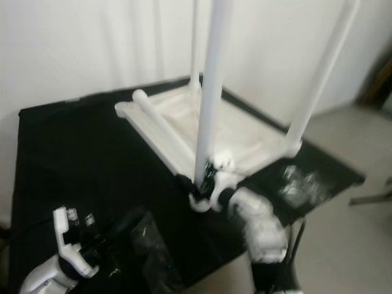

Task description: Building children table

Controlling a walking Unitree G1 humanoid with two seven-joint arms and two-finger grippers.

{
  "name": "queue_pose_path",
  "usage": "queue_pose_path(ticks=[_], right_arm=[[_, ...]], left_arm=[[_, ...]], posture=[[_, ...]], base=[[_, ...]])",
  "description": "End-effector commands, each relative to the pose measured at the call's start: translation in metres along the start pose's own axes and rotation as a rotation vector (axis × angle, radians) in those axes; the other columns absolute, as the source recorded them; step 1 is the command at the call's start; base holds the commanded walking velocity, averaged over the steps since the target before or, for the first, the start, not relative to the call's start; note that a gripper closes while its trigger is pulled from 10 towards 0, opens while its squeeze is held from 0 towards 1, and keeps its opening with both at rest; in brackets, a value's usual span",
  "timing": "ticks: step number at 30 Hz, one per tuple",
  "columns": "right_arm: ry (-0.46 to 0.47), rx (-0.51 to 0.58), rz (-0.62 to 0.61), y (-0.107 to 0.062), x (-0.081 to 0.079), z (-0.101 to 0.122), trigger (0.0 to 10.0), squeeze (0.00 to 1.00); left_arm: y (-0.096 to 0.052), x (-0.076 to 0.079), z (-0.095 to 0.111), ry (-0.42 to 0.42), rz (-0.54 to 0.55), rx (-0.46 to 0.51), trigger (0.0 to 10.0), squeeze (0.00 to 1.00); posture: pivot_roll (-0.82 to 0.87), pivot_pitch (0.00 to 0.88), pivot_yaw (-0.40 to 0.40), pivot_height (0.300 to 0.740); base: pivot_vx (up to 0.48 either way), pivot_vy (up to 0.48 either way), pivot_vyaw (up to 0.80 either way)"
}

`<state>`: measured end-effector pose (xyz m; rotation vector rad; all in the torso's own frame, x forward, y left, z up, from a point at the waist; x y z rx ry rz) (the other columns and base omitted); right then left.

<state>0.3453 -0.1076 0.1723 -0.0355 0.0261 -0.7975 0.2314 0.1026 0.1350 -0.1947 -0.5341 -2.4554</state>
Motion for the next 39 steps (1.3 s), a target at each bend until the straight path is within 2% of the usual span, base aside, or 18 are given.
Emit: queue_pose_path(ticks=[1, 2, 4, 8, 12, 13, 14, 15, 22, 27, 29, 30, 31, 32, 33, 34, 37, 39], right_arm=[[-0.014, 0.031, 0.060, 0.001, -0.011, 0.008, 10.0, 1.00], [-0.050, 0.022, 0.133, -0.003, -0.008, 0.013, 10.0, 0.00], [-0.073, 0.013, 0.185, -0.006, -0.006, 0.016, 10.0, 0.00], [-0.158, -0.088, 0.467, -0.018, -0.004, 0.014, 10.0, 0.00], [-0.158, -0.079, 0.488, -0.009, 0.004, 0.022, 10.0, 0.00], [-0.154, -0.071, 0.483, -0.006, 0.008, 0.025, 4.1, 0.00], [-0.154, -0.071, 0.483, -0.006, 0.008, 0.025, 4.1, 0.00], [-0.154, -0.076, 0.495, -0.005, 0.011, 0.025, 0.0, 0.00], [-0.160, -0.107, 0.499, -0.008, 0.022, 0.019, 0.0, 0.00], [-0.132, -0.138, 0.456, -0.017, 0.022, 0.000, 0.0, 0.00], [-0.094, -0.161, 0.331, -0.019, 0.017, -0.025, 0.0, 0.00], [-0.094, -0.161, 0.331, -0.019, 0.017, -0.025, 0.0, 0.00], [-0.070, -0.209, 0.185, -0.014, 0.014, -0.046, 0.0, 0.00], [-0.010, -0.253, -0.126, -0.013, 0.019, -0.066, 0.0, 0.00], [0.031, -0.297, -0.357, -0.021, 0.025, -0.079, 0.0, 0.00], [0.047, -0.326, -0.431, -0.026, 0.014, -0.086, 0.0, 0.00], [0.044, -0.320, -0.414, -0.024, 0.003, -0.085, 0.0, 0.00], [0.023, -0.302, -0.412, -0.020, 0.007, -0.078, 0.0, 0.00]], left_arm=[[-0.003, 0.000, -0.004, -0.013, 0.002, -0.014, 10.0, 0.00], [-0.002, 0.000, -0.004, -0.013, 0.001, -0.015, 10.0, 0.00], [-0.001, 0.000, -0.004, -0.012, 0.001, -0.015, 10.0, 0.00], [0.000, -0.001, -0.006, -0.004, 0.003, -0.019, 10.0, 0.00], [0.001, -0.001, -0.007, 0.002, 0.004, -0.023, 10.0, 0.00], [0.001, -0.001, -0.007, 0.002, 0.004, -0.023, 10.0, 0.00], [0.001, -0.001, -0.007, 0.002, 0.004, -0.023, 10.0, 0.00], [0.001, -0.001, -0.007, 0.004, 0.004, -0.025, 10.0, 0.00], [0.001, 0.000, -0.009, 0.007, 0.004, -0.030, 10.0, 0.00], [0.000, 0.001, -0.009, 0.004, 0.004, -0.029, 10.0, 0.00], [-0.001, 0.001, -0.008, 0.002, 0.004, -0.028, 10.0, 0.00], [-0.001, 0.001, -0.008, 0.002, 0.004, -0.028, 10.0, 0.00], [-0.002, 0.001, -0.008, 0.002, 0.004, -0.027, 10.0, 0.00], [-0.002, 0.001, -0.007, 0.002, 0.005, -0.028, 10.0, 0.00], [-0.002, 0.000, -0.006, 0.002, 0.005, -0.028, 10.0, 0.00], [-0.003, -0.001, -0.006, 0.002, 0.005, -0.029, 10.0, 0.00], [-0.003, -0.002, -0.006, 0.002, 0.003, -0.031, 10.0, 0.00], [-0.003, -0.002, -0.006, -0.001, -0.001, -0.036, 10.0, 0.00]], posture=[[-0.04, 0.000, -0.026, 0.740], [-0.03, 0.000, -0.029, 0.740], [-0.03, 0.000, -0.029, 0.740], [-0.02, 0.000, -0.038, 0.740], [-0.02, 0.000, -0.038, 0.740], [-0.01, 0.000, -0.039, 0.740], [-0.01, 0.000, -0.039, 0.740], [-0.01, 0.000, -0.042, 0.740], [-0.01, 0.000, -0.042, 0.740], [-0.02, 0.000, -0.043, 0.740], [-0.02, 0.000, -0.049, 0.740], [-0.02, 0.000, -0.049, 0.740], [-0.02, 0.000, -0.046, 0.740], [-0.03, 0.000, -0.041, 0.740], [-0.03, 0.000, -0.041, 0.740], [-0.04, 0.000, -0.028, 0.740], [-0.05, 0.000, -0.015, 0.740], [-0.05, 0.000, -0.017, 0.740]], base=[[0.000, 0.000, 0.00], [0.000, 0.000, 0.00], [0.000, 0.000, 0.00], [0.000, 0.000, 0.00], [0.000, 0.000, 0.00], [0.000, 0.000, 0.00], [0.000, 0.000, 0.00], [0.000, 0.000, 0.00], [0.000, 0.000, 0.00], [0.000, 0.000, 0.00], [0.000, 0.000, 0.00], [0.000, 0.000, 0.00], [0.000, 0.000, 0.00], [0.000, 0.000, 0.00], [0.000, 0.000, 0.00], [0.000, 0.000, 0.00], [0.000, 0.000, 0.00], [0.000, 0.000, 0.00]])
Point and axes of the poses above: a point about 5 cm out from each wrist's last joint towards the gripper, its own y axis pointing out of the wrist towards the gripper, its own z axis along the axis of the wrist's last joint, x = y × z, the point moved 5 cm from there along y, pointing out of the wrist towards the gripper, and after that the axes turned 3 degrees about -y, right-handed, at the moved point
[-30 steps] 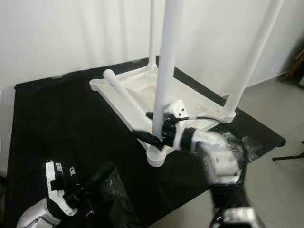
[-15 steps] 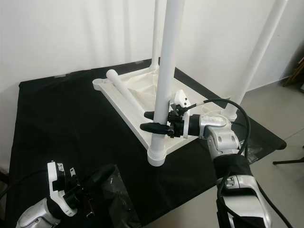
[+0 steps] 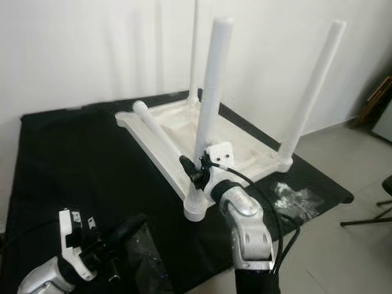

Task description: Building children table

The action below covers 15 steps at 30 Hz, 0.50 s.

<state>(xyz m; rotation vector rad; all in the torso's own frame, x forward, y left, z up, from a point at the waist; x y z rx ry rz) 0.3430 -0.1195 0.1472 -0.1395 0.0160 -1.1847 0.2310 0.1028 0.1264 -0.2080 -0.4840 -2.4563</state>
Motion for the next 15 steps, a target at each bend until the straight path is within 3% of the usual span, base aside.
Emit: queue_pose_path(ticks=[1, 4, 5, 6, 12, 13, 14, 15], right_arm=[[0.016, -0.220, -0.022, -0.005, 0.003, -0.051, 0.0, 0.00], [0.017, -0.226, -0.022, -0.004, 0.003, -0.052, 0.0, 0.00], [0.025, -0.232, -0.014, -0.004, 0.001, -0.052, 2.6, 0.00], [0.041, -0.213, 0.040, -0.002, -0.006, -0.049, 10.0, 1.00], [0.078, -0.154, 0.147, 0.002, -0.017, -0.032, 10.0, 1.00], [0.078, -0.092, 0.216, 0.006, -0.019, -0.015, 10.0, 1.00], [0.056, -0.032, 0.331, 0.006, -0.023, 0.004, 10.0, 0.64], [0.056, -0.032, 0.331, 0.006, -0.023, 0.004, 10.0, 0.64]], left_arm=[[0.001, 0.000, 0.001, -0.005, -0.013, 0.000, 10.0, 0.00], [0.001, -0.001, 0.001, -0.004, -0.013, 0.000, 10.0, 0.00], [0.001, -0.001, 0.002, 0.000, -0.009, 0.001, 10.0, 0.00], [0.001, -0.003, 0.002, 0.005, -0.002, 0.004, 10.0, 0.00], [0.001, -0.004, 0.003, 0.014, 0.007, 0.007, 10.0, 0.00], [0.002, -0.004, 0.003, 0.016, 0.008, 0.007, 10.0, 0.00], [0.003, -0.005, 0.003, 0.016, 0.008, 0.007, 10.0, 0.00], [0.003, -0.005, 0.003, 0.016, 0.008, 0.007, 10.0, 0.00]], posture=[[-0.05, 0.000, -0.017, 0.740], [-0.05, 0.000, -0.021, 0.740], [-0.05, 0.000, -0.017, 0.740], [-0.05, 0.000, -0.015, 0.740], [-0.05, 0.000, -0.012, 0.740], [-0.05, 0.000, -0.012, 0.740], [-0.05, 0.000, -0.010, 0.740], [-0.05, 0.000, -0.010, 0.740]], base=[[0.000, 0.000, 0.00], [0.000, 0.000, 0.00], [0.000, 0.000, 0.00], [0.000, 0.000, 0.00], [0.000, 0.000, 0.00], [0.000, 0.000, 0.00], [0.000, 0.000, 0.00], [0.000, 0.000, 0.00]])
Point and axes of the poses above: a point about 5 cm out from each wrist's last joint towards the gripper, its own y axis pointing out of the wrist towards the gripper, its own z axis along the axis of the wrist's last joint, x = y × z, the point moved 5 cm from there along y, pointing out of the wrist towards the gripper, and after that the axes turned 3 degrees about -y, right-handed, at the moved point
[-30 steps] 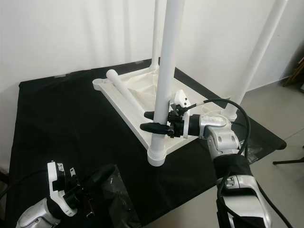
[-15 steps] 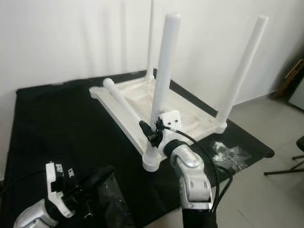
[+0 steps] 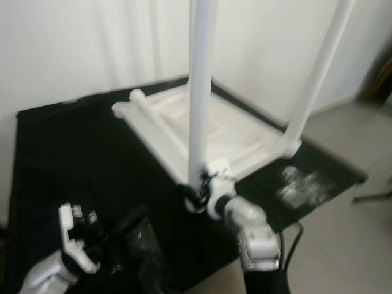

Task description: Building children table

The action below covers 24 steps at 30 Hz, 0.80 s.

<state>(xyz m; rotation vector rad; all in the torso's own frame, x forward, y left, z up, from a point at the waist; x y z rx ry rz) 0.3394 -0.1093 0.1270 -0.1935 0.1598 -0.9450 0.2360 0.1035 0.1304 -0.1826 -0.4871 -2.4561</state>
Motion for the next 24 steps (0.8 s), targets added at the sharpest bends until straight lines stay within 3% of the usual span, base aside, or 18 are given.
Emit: queue_pose_path(ticks=[1, 3, 8, 13, 14, 24], right_arm=[[-0.127, 0.117, 0.214, -0.001, -0.013, 0.036, 10.0, 0.00], [-0.205, 0.105, 0.382, -0.010, -0.007, 0.042, 10.0, 0.00], [-0.300, 0.059, 0.453, -0.007, 0.013, 0.046, 10.0, 0.00], [-0.310, 0.052, 0.455, -0.001, 0.019, 0.049, 9.8, 0.00], [-0.305, 0.059, 0.459, 0.002, 0.020, 0.053, 0.0, 0.00], [-0.267, 0.073, 0.503, 0.006, 0.021, 0.056, 0.0, 0.00]], left_arm=[[0.000, -0.001, -0.002, -0.002, 0.010, -0.001, 10.0, 0.00], [0.002, -0.001, -0.003, -0.001, 0.011, 0.001, 10.0, 0.00], [0.003, -0.001, -0.003, 0.003, 0.015, 0.005, 10.0, 0.00], [0.003, -0.001, -0.004, 0.007, 0.017, 0.003, 10.0, 0.00], [0.004, -0.001, -0.004, 0.010, 0.018, 0.001, 10.0, 0.00], [0.005, -0.001, -0.005, 0.016, 0.023, -0.001, 10.0, 0.00]], posture=[[-0.04, 0.000, -0.012, 0.740], [-0.04, 0.000, -0.018, 0.740], [-0.03, 0.000, -0.024, 0.740], [-0.02, 0.000, -0.028, 0.740], [-0.02, 0.000, -0.031, 0.740], [-0.02, 0.000, -0.034, 0.740]], base=[[0.000, 0.000, 0.00], [0.000, 0.000, 0.00], [0.000, 0.000, 0.00], [0.000, 0.000, 0.00], [0.000, 0.000, 0.00], [0.000, 0.000, 0.00]])
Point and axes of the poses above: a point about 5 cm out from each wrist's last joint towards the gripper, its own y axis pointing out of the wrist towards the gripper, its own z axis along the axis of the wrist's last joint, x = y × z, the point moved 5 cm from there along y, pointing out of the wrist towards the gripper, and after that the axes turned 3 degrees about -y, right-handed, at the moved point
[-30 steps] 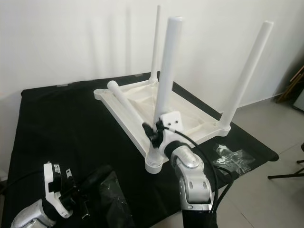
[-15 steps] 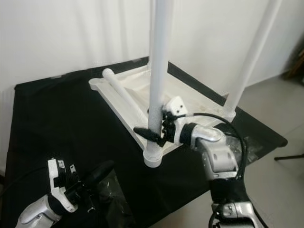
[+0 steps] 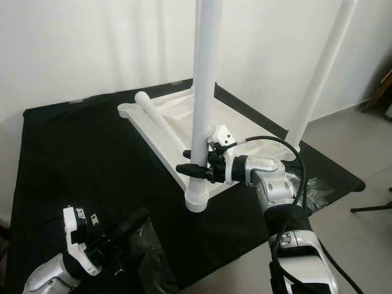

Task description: Building children table

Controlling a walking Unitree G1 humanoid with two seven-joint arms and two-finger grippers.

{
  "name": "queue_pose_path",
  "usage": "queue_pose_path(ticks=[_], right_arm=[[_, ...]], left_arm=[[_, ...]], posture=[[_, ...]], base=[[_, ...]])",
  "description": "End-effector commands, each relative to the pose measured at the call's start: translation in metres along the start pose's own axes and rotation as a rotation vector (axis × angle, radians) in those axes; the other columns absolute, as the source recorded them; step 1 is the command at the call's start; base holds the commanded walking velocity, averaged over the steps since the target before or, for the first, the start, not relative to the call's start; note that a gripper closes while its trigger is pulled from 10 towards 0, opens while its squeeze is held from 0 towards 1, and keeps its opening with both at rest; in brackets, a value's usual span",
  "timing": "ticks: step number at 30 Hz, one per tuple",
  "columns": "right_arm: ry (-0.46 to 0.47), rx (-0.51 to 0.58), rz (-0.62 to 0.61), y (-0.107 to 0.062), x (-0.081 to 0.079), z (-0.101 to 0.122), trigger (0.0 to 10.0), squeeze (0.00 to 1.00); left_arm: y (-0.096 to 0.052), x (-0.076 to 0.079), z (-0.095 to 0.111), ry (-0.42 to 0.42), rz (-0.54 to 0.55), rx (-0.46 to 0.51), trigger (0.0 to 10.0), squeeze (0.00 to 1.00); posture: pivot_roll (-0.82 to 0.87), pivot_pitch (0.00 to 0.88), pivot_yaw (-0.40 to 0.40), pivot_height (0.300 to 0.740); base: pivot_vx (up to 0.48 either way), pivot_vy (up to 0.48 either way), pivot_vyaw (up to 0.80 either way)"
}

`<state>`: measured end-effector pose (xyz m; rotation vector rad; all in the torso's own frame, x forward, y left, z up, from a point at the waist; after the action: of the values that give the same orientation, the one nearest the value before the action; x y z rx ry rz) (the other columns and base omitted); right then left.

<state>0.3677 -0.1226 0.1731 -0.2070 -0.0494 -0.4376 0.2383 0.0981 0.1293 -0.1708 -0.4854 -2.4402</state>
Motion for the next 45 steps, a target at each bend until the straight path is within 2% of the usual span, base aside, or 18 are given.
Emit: queue_pose_path(ticks=[1, 5, 7, 8, 9, 10, 11, 13, 20, 21, 23, 24, 28, 33, 34, 37, 41, 45], right_arm=[[-0.017, 0.016, 0.022, 0.003, -0.002, 0.006, 0.0, 0.00], [-0.016, 0.010, -0.098, -0.002, 0.002, -0.001, 0.0, 0.00], [0.031, -0.041, -0.397, 0.002, 0.010, -0.019, 0.0, 0.00], [0.031, -0.041, -0.397, 0.002, 0.010, -0.019, 0.0, 0.00], [0.095, -0.046, -0.720, -0.007, 0.020, -0.031, 0.0, 0.00], [0.087, -0.088, -0.791, -0.004, -0.002, -0.049, 0.0, 0.00], [0.087, -0.088, -0.791, -0.004, -0.002, -0.049, 0.0, 0.00], [0.094, -0.131, -0.807, 0.004, -0.028, -0.065, 0.0, 0.00], [0.095, -0.157, -0.668, 0.021, -0.033, -0.065, 0.0, 0.00], [0.113, -0.138, -0.648, 0.025, -0.035, -0.061, 10.0, 0.00], [0.126, -0.123, -0.638, 0.028, -0.037, -0.058, 10.0, 0.00], [0.159, -0.048, -0.557, 0.035, -0.042, -0.041, 10.0, 1.00], [0.088, 0.081, -0.350, 0.042, -0.049, -0.009, 10.0, 1.00], [0.030, 0.131, -0.235, 0.039, -0.049, 0.007, 10.0, 1.00], [-0.029, 0.120, -0.150, 0.035, -0.048, 0.011, 10.0, 0.00], [-0.105, 0.070, -0.011, 0.027, -0.043, 0.011, 10.0, 0.00], [-0.095, 0.048, 0.142, 0.022, -0.039, 0.015, 10.0, 0.00], [-0.081, 0.057, 0.169, 0.022, -0.037, 0.018, 10.0, 0.00]], left_arm=[[0.000, -0.001, -0.002, 0.007, 0.010, -0.005, 10.0, 0.00], [-0.001, -0.001, -0.002, 0.006, 0.011, -0.003, 10.0, 0.00], [-0.003, -0.001, 0.000, 0.004, 0.012, -0.002, 10.0, 0.00], [-0.003, -0.001, 0.000, 0.004, 0.012, -0.002, 10.0, 0.00], [-0.004, -0.002, 0.000, 0.004, 0.012, -0.001, 10.0, 0.00], [-0.004, -0.002, 0.001, 0.002, 0.012, 0.000, 10.0, 0.00], [-0.004, -0.002, 0.001, 0.002, 0.012, 0.000, 10.0, 0.00], [-0.004, -0.003, 0.002, 0.000, 0.010, -0.002, 10.0, 0.00], [-0.004, -0.003, 0.001, -0.006, 0.003, -0.010, 10.0, 0.00], [-0.004, -0.004, 0.001, -0.002, 0.011, -0.007, 10.0, 0.00], [-0.005, -0.004, 0.001, 0.001, 0.017, -0.005, 10.0, 0.00], [-0.004, -0.005, 0.002, 0.000, 0.017, -0.004, 10.0, 0.00], [-0.004, -0.004, 0.000, -0.013, 0.005, -0.010, 10.0, 0.00], [-0.003, -0.005, 0.000, -0.019, 0.002, -0.011, 10.0, 0.00], [-0.003, -0.005, -0.001, -0.020, 0.003, -0.011, 10.0, 0.00], [-0.002, -0.005, -0.002, -0.020, 0.006, -0.010, 10.0, 0.00], [-0.002, -0.005, -0.003, -0.020, 0.010, -0.009, 10.0, 0.00], [-0.002, -0.005, -0.003, -0.019, 0.011, -0.010, 10.0, 0.00]], posture=[[-0.02, 0.000, -0.035, 0.740], [-0.04, 0.000, -0.033, 0.740], [-0.04, 0.000, -0.032, 0.740], [-0.04, 0.000, -0.032, 0.740], [-0.05, 0.000, -0.029, 0.740], [-0.05, 0.000, -0.014, 0.740], [-0.05, 0.000, -0.014, 0.740], [-0.07, 0.000, -0.003, 0.740], [-0.05, 0.000, -0.020, 0.740], [-0.05, 0.000, -0.017, 0.740], [-0.05, 0.000, -0.017, 0.740], [-0.05, 0.000, -0.016, 0.740], [-0.06, 0.000, -0.011, 0.740], [-0.05, 0.000, -0.012, 0.740], [-0.05, 0.000, -0.016, 0.740], [-0.04, 0.000, -0.021, 0.740], [-0.04, 0.000, -0.026, 0.740], [-0.03, 0.000, -0.026, 0.740]], base=[[0.000, 0.000, 0.00], [0.000, 0.000, 0.00], [0.000, 0.000, 0.00], [0.000, 0.000, 0.00], [0.000, 0.000, 0.00], [0.000, 0.000, 0.00], [0.000, 0.000, 0.00], [0.000, 0.000, 0.00], [0.000, 0.000, 0.00], [0.000, 0.000, 0.00], [0.000, 0.000, 0.00], [0.000, 0.000, 0.00], [0.000, 0.000, 0.00], [0.000, 0.000, 0.00], [0.000, 0.000, 0.00], [0.000, 0.000, 0.00], [0.000, 0.000, 0.00], [0.000, 0.000, 0.00]])
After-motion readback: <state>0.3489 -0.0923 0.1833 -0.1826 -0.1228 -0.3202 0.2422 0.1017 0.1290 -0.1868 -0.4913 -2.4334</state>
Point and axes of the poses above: a point about 5 cm out from each wrist's last joint towards the gripper, its own y axis pointing out of the wrist towards the gripper, its own z axis along the axis of the wrist's last joint, x = y × z, the point moved 5 cm from there along y, pointing out of the wrist towards the gripper, and after that the axes turned 3 degrees about -y, right-handed, at the moved point
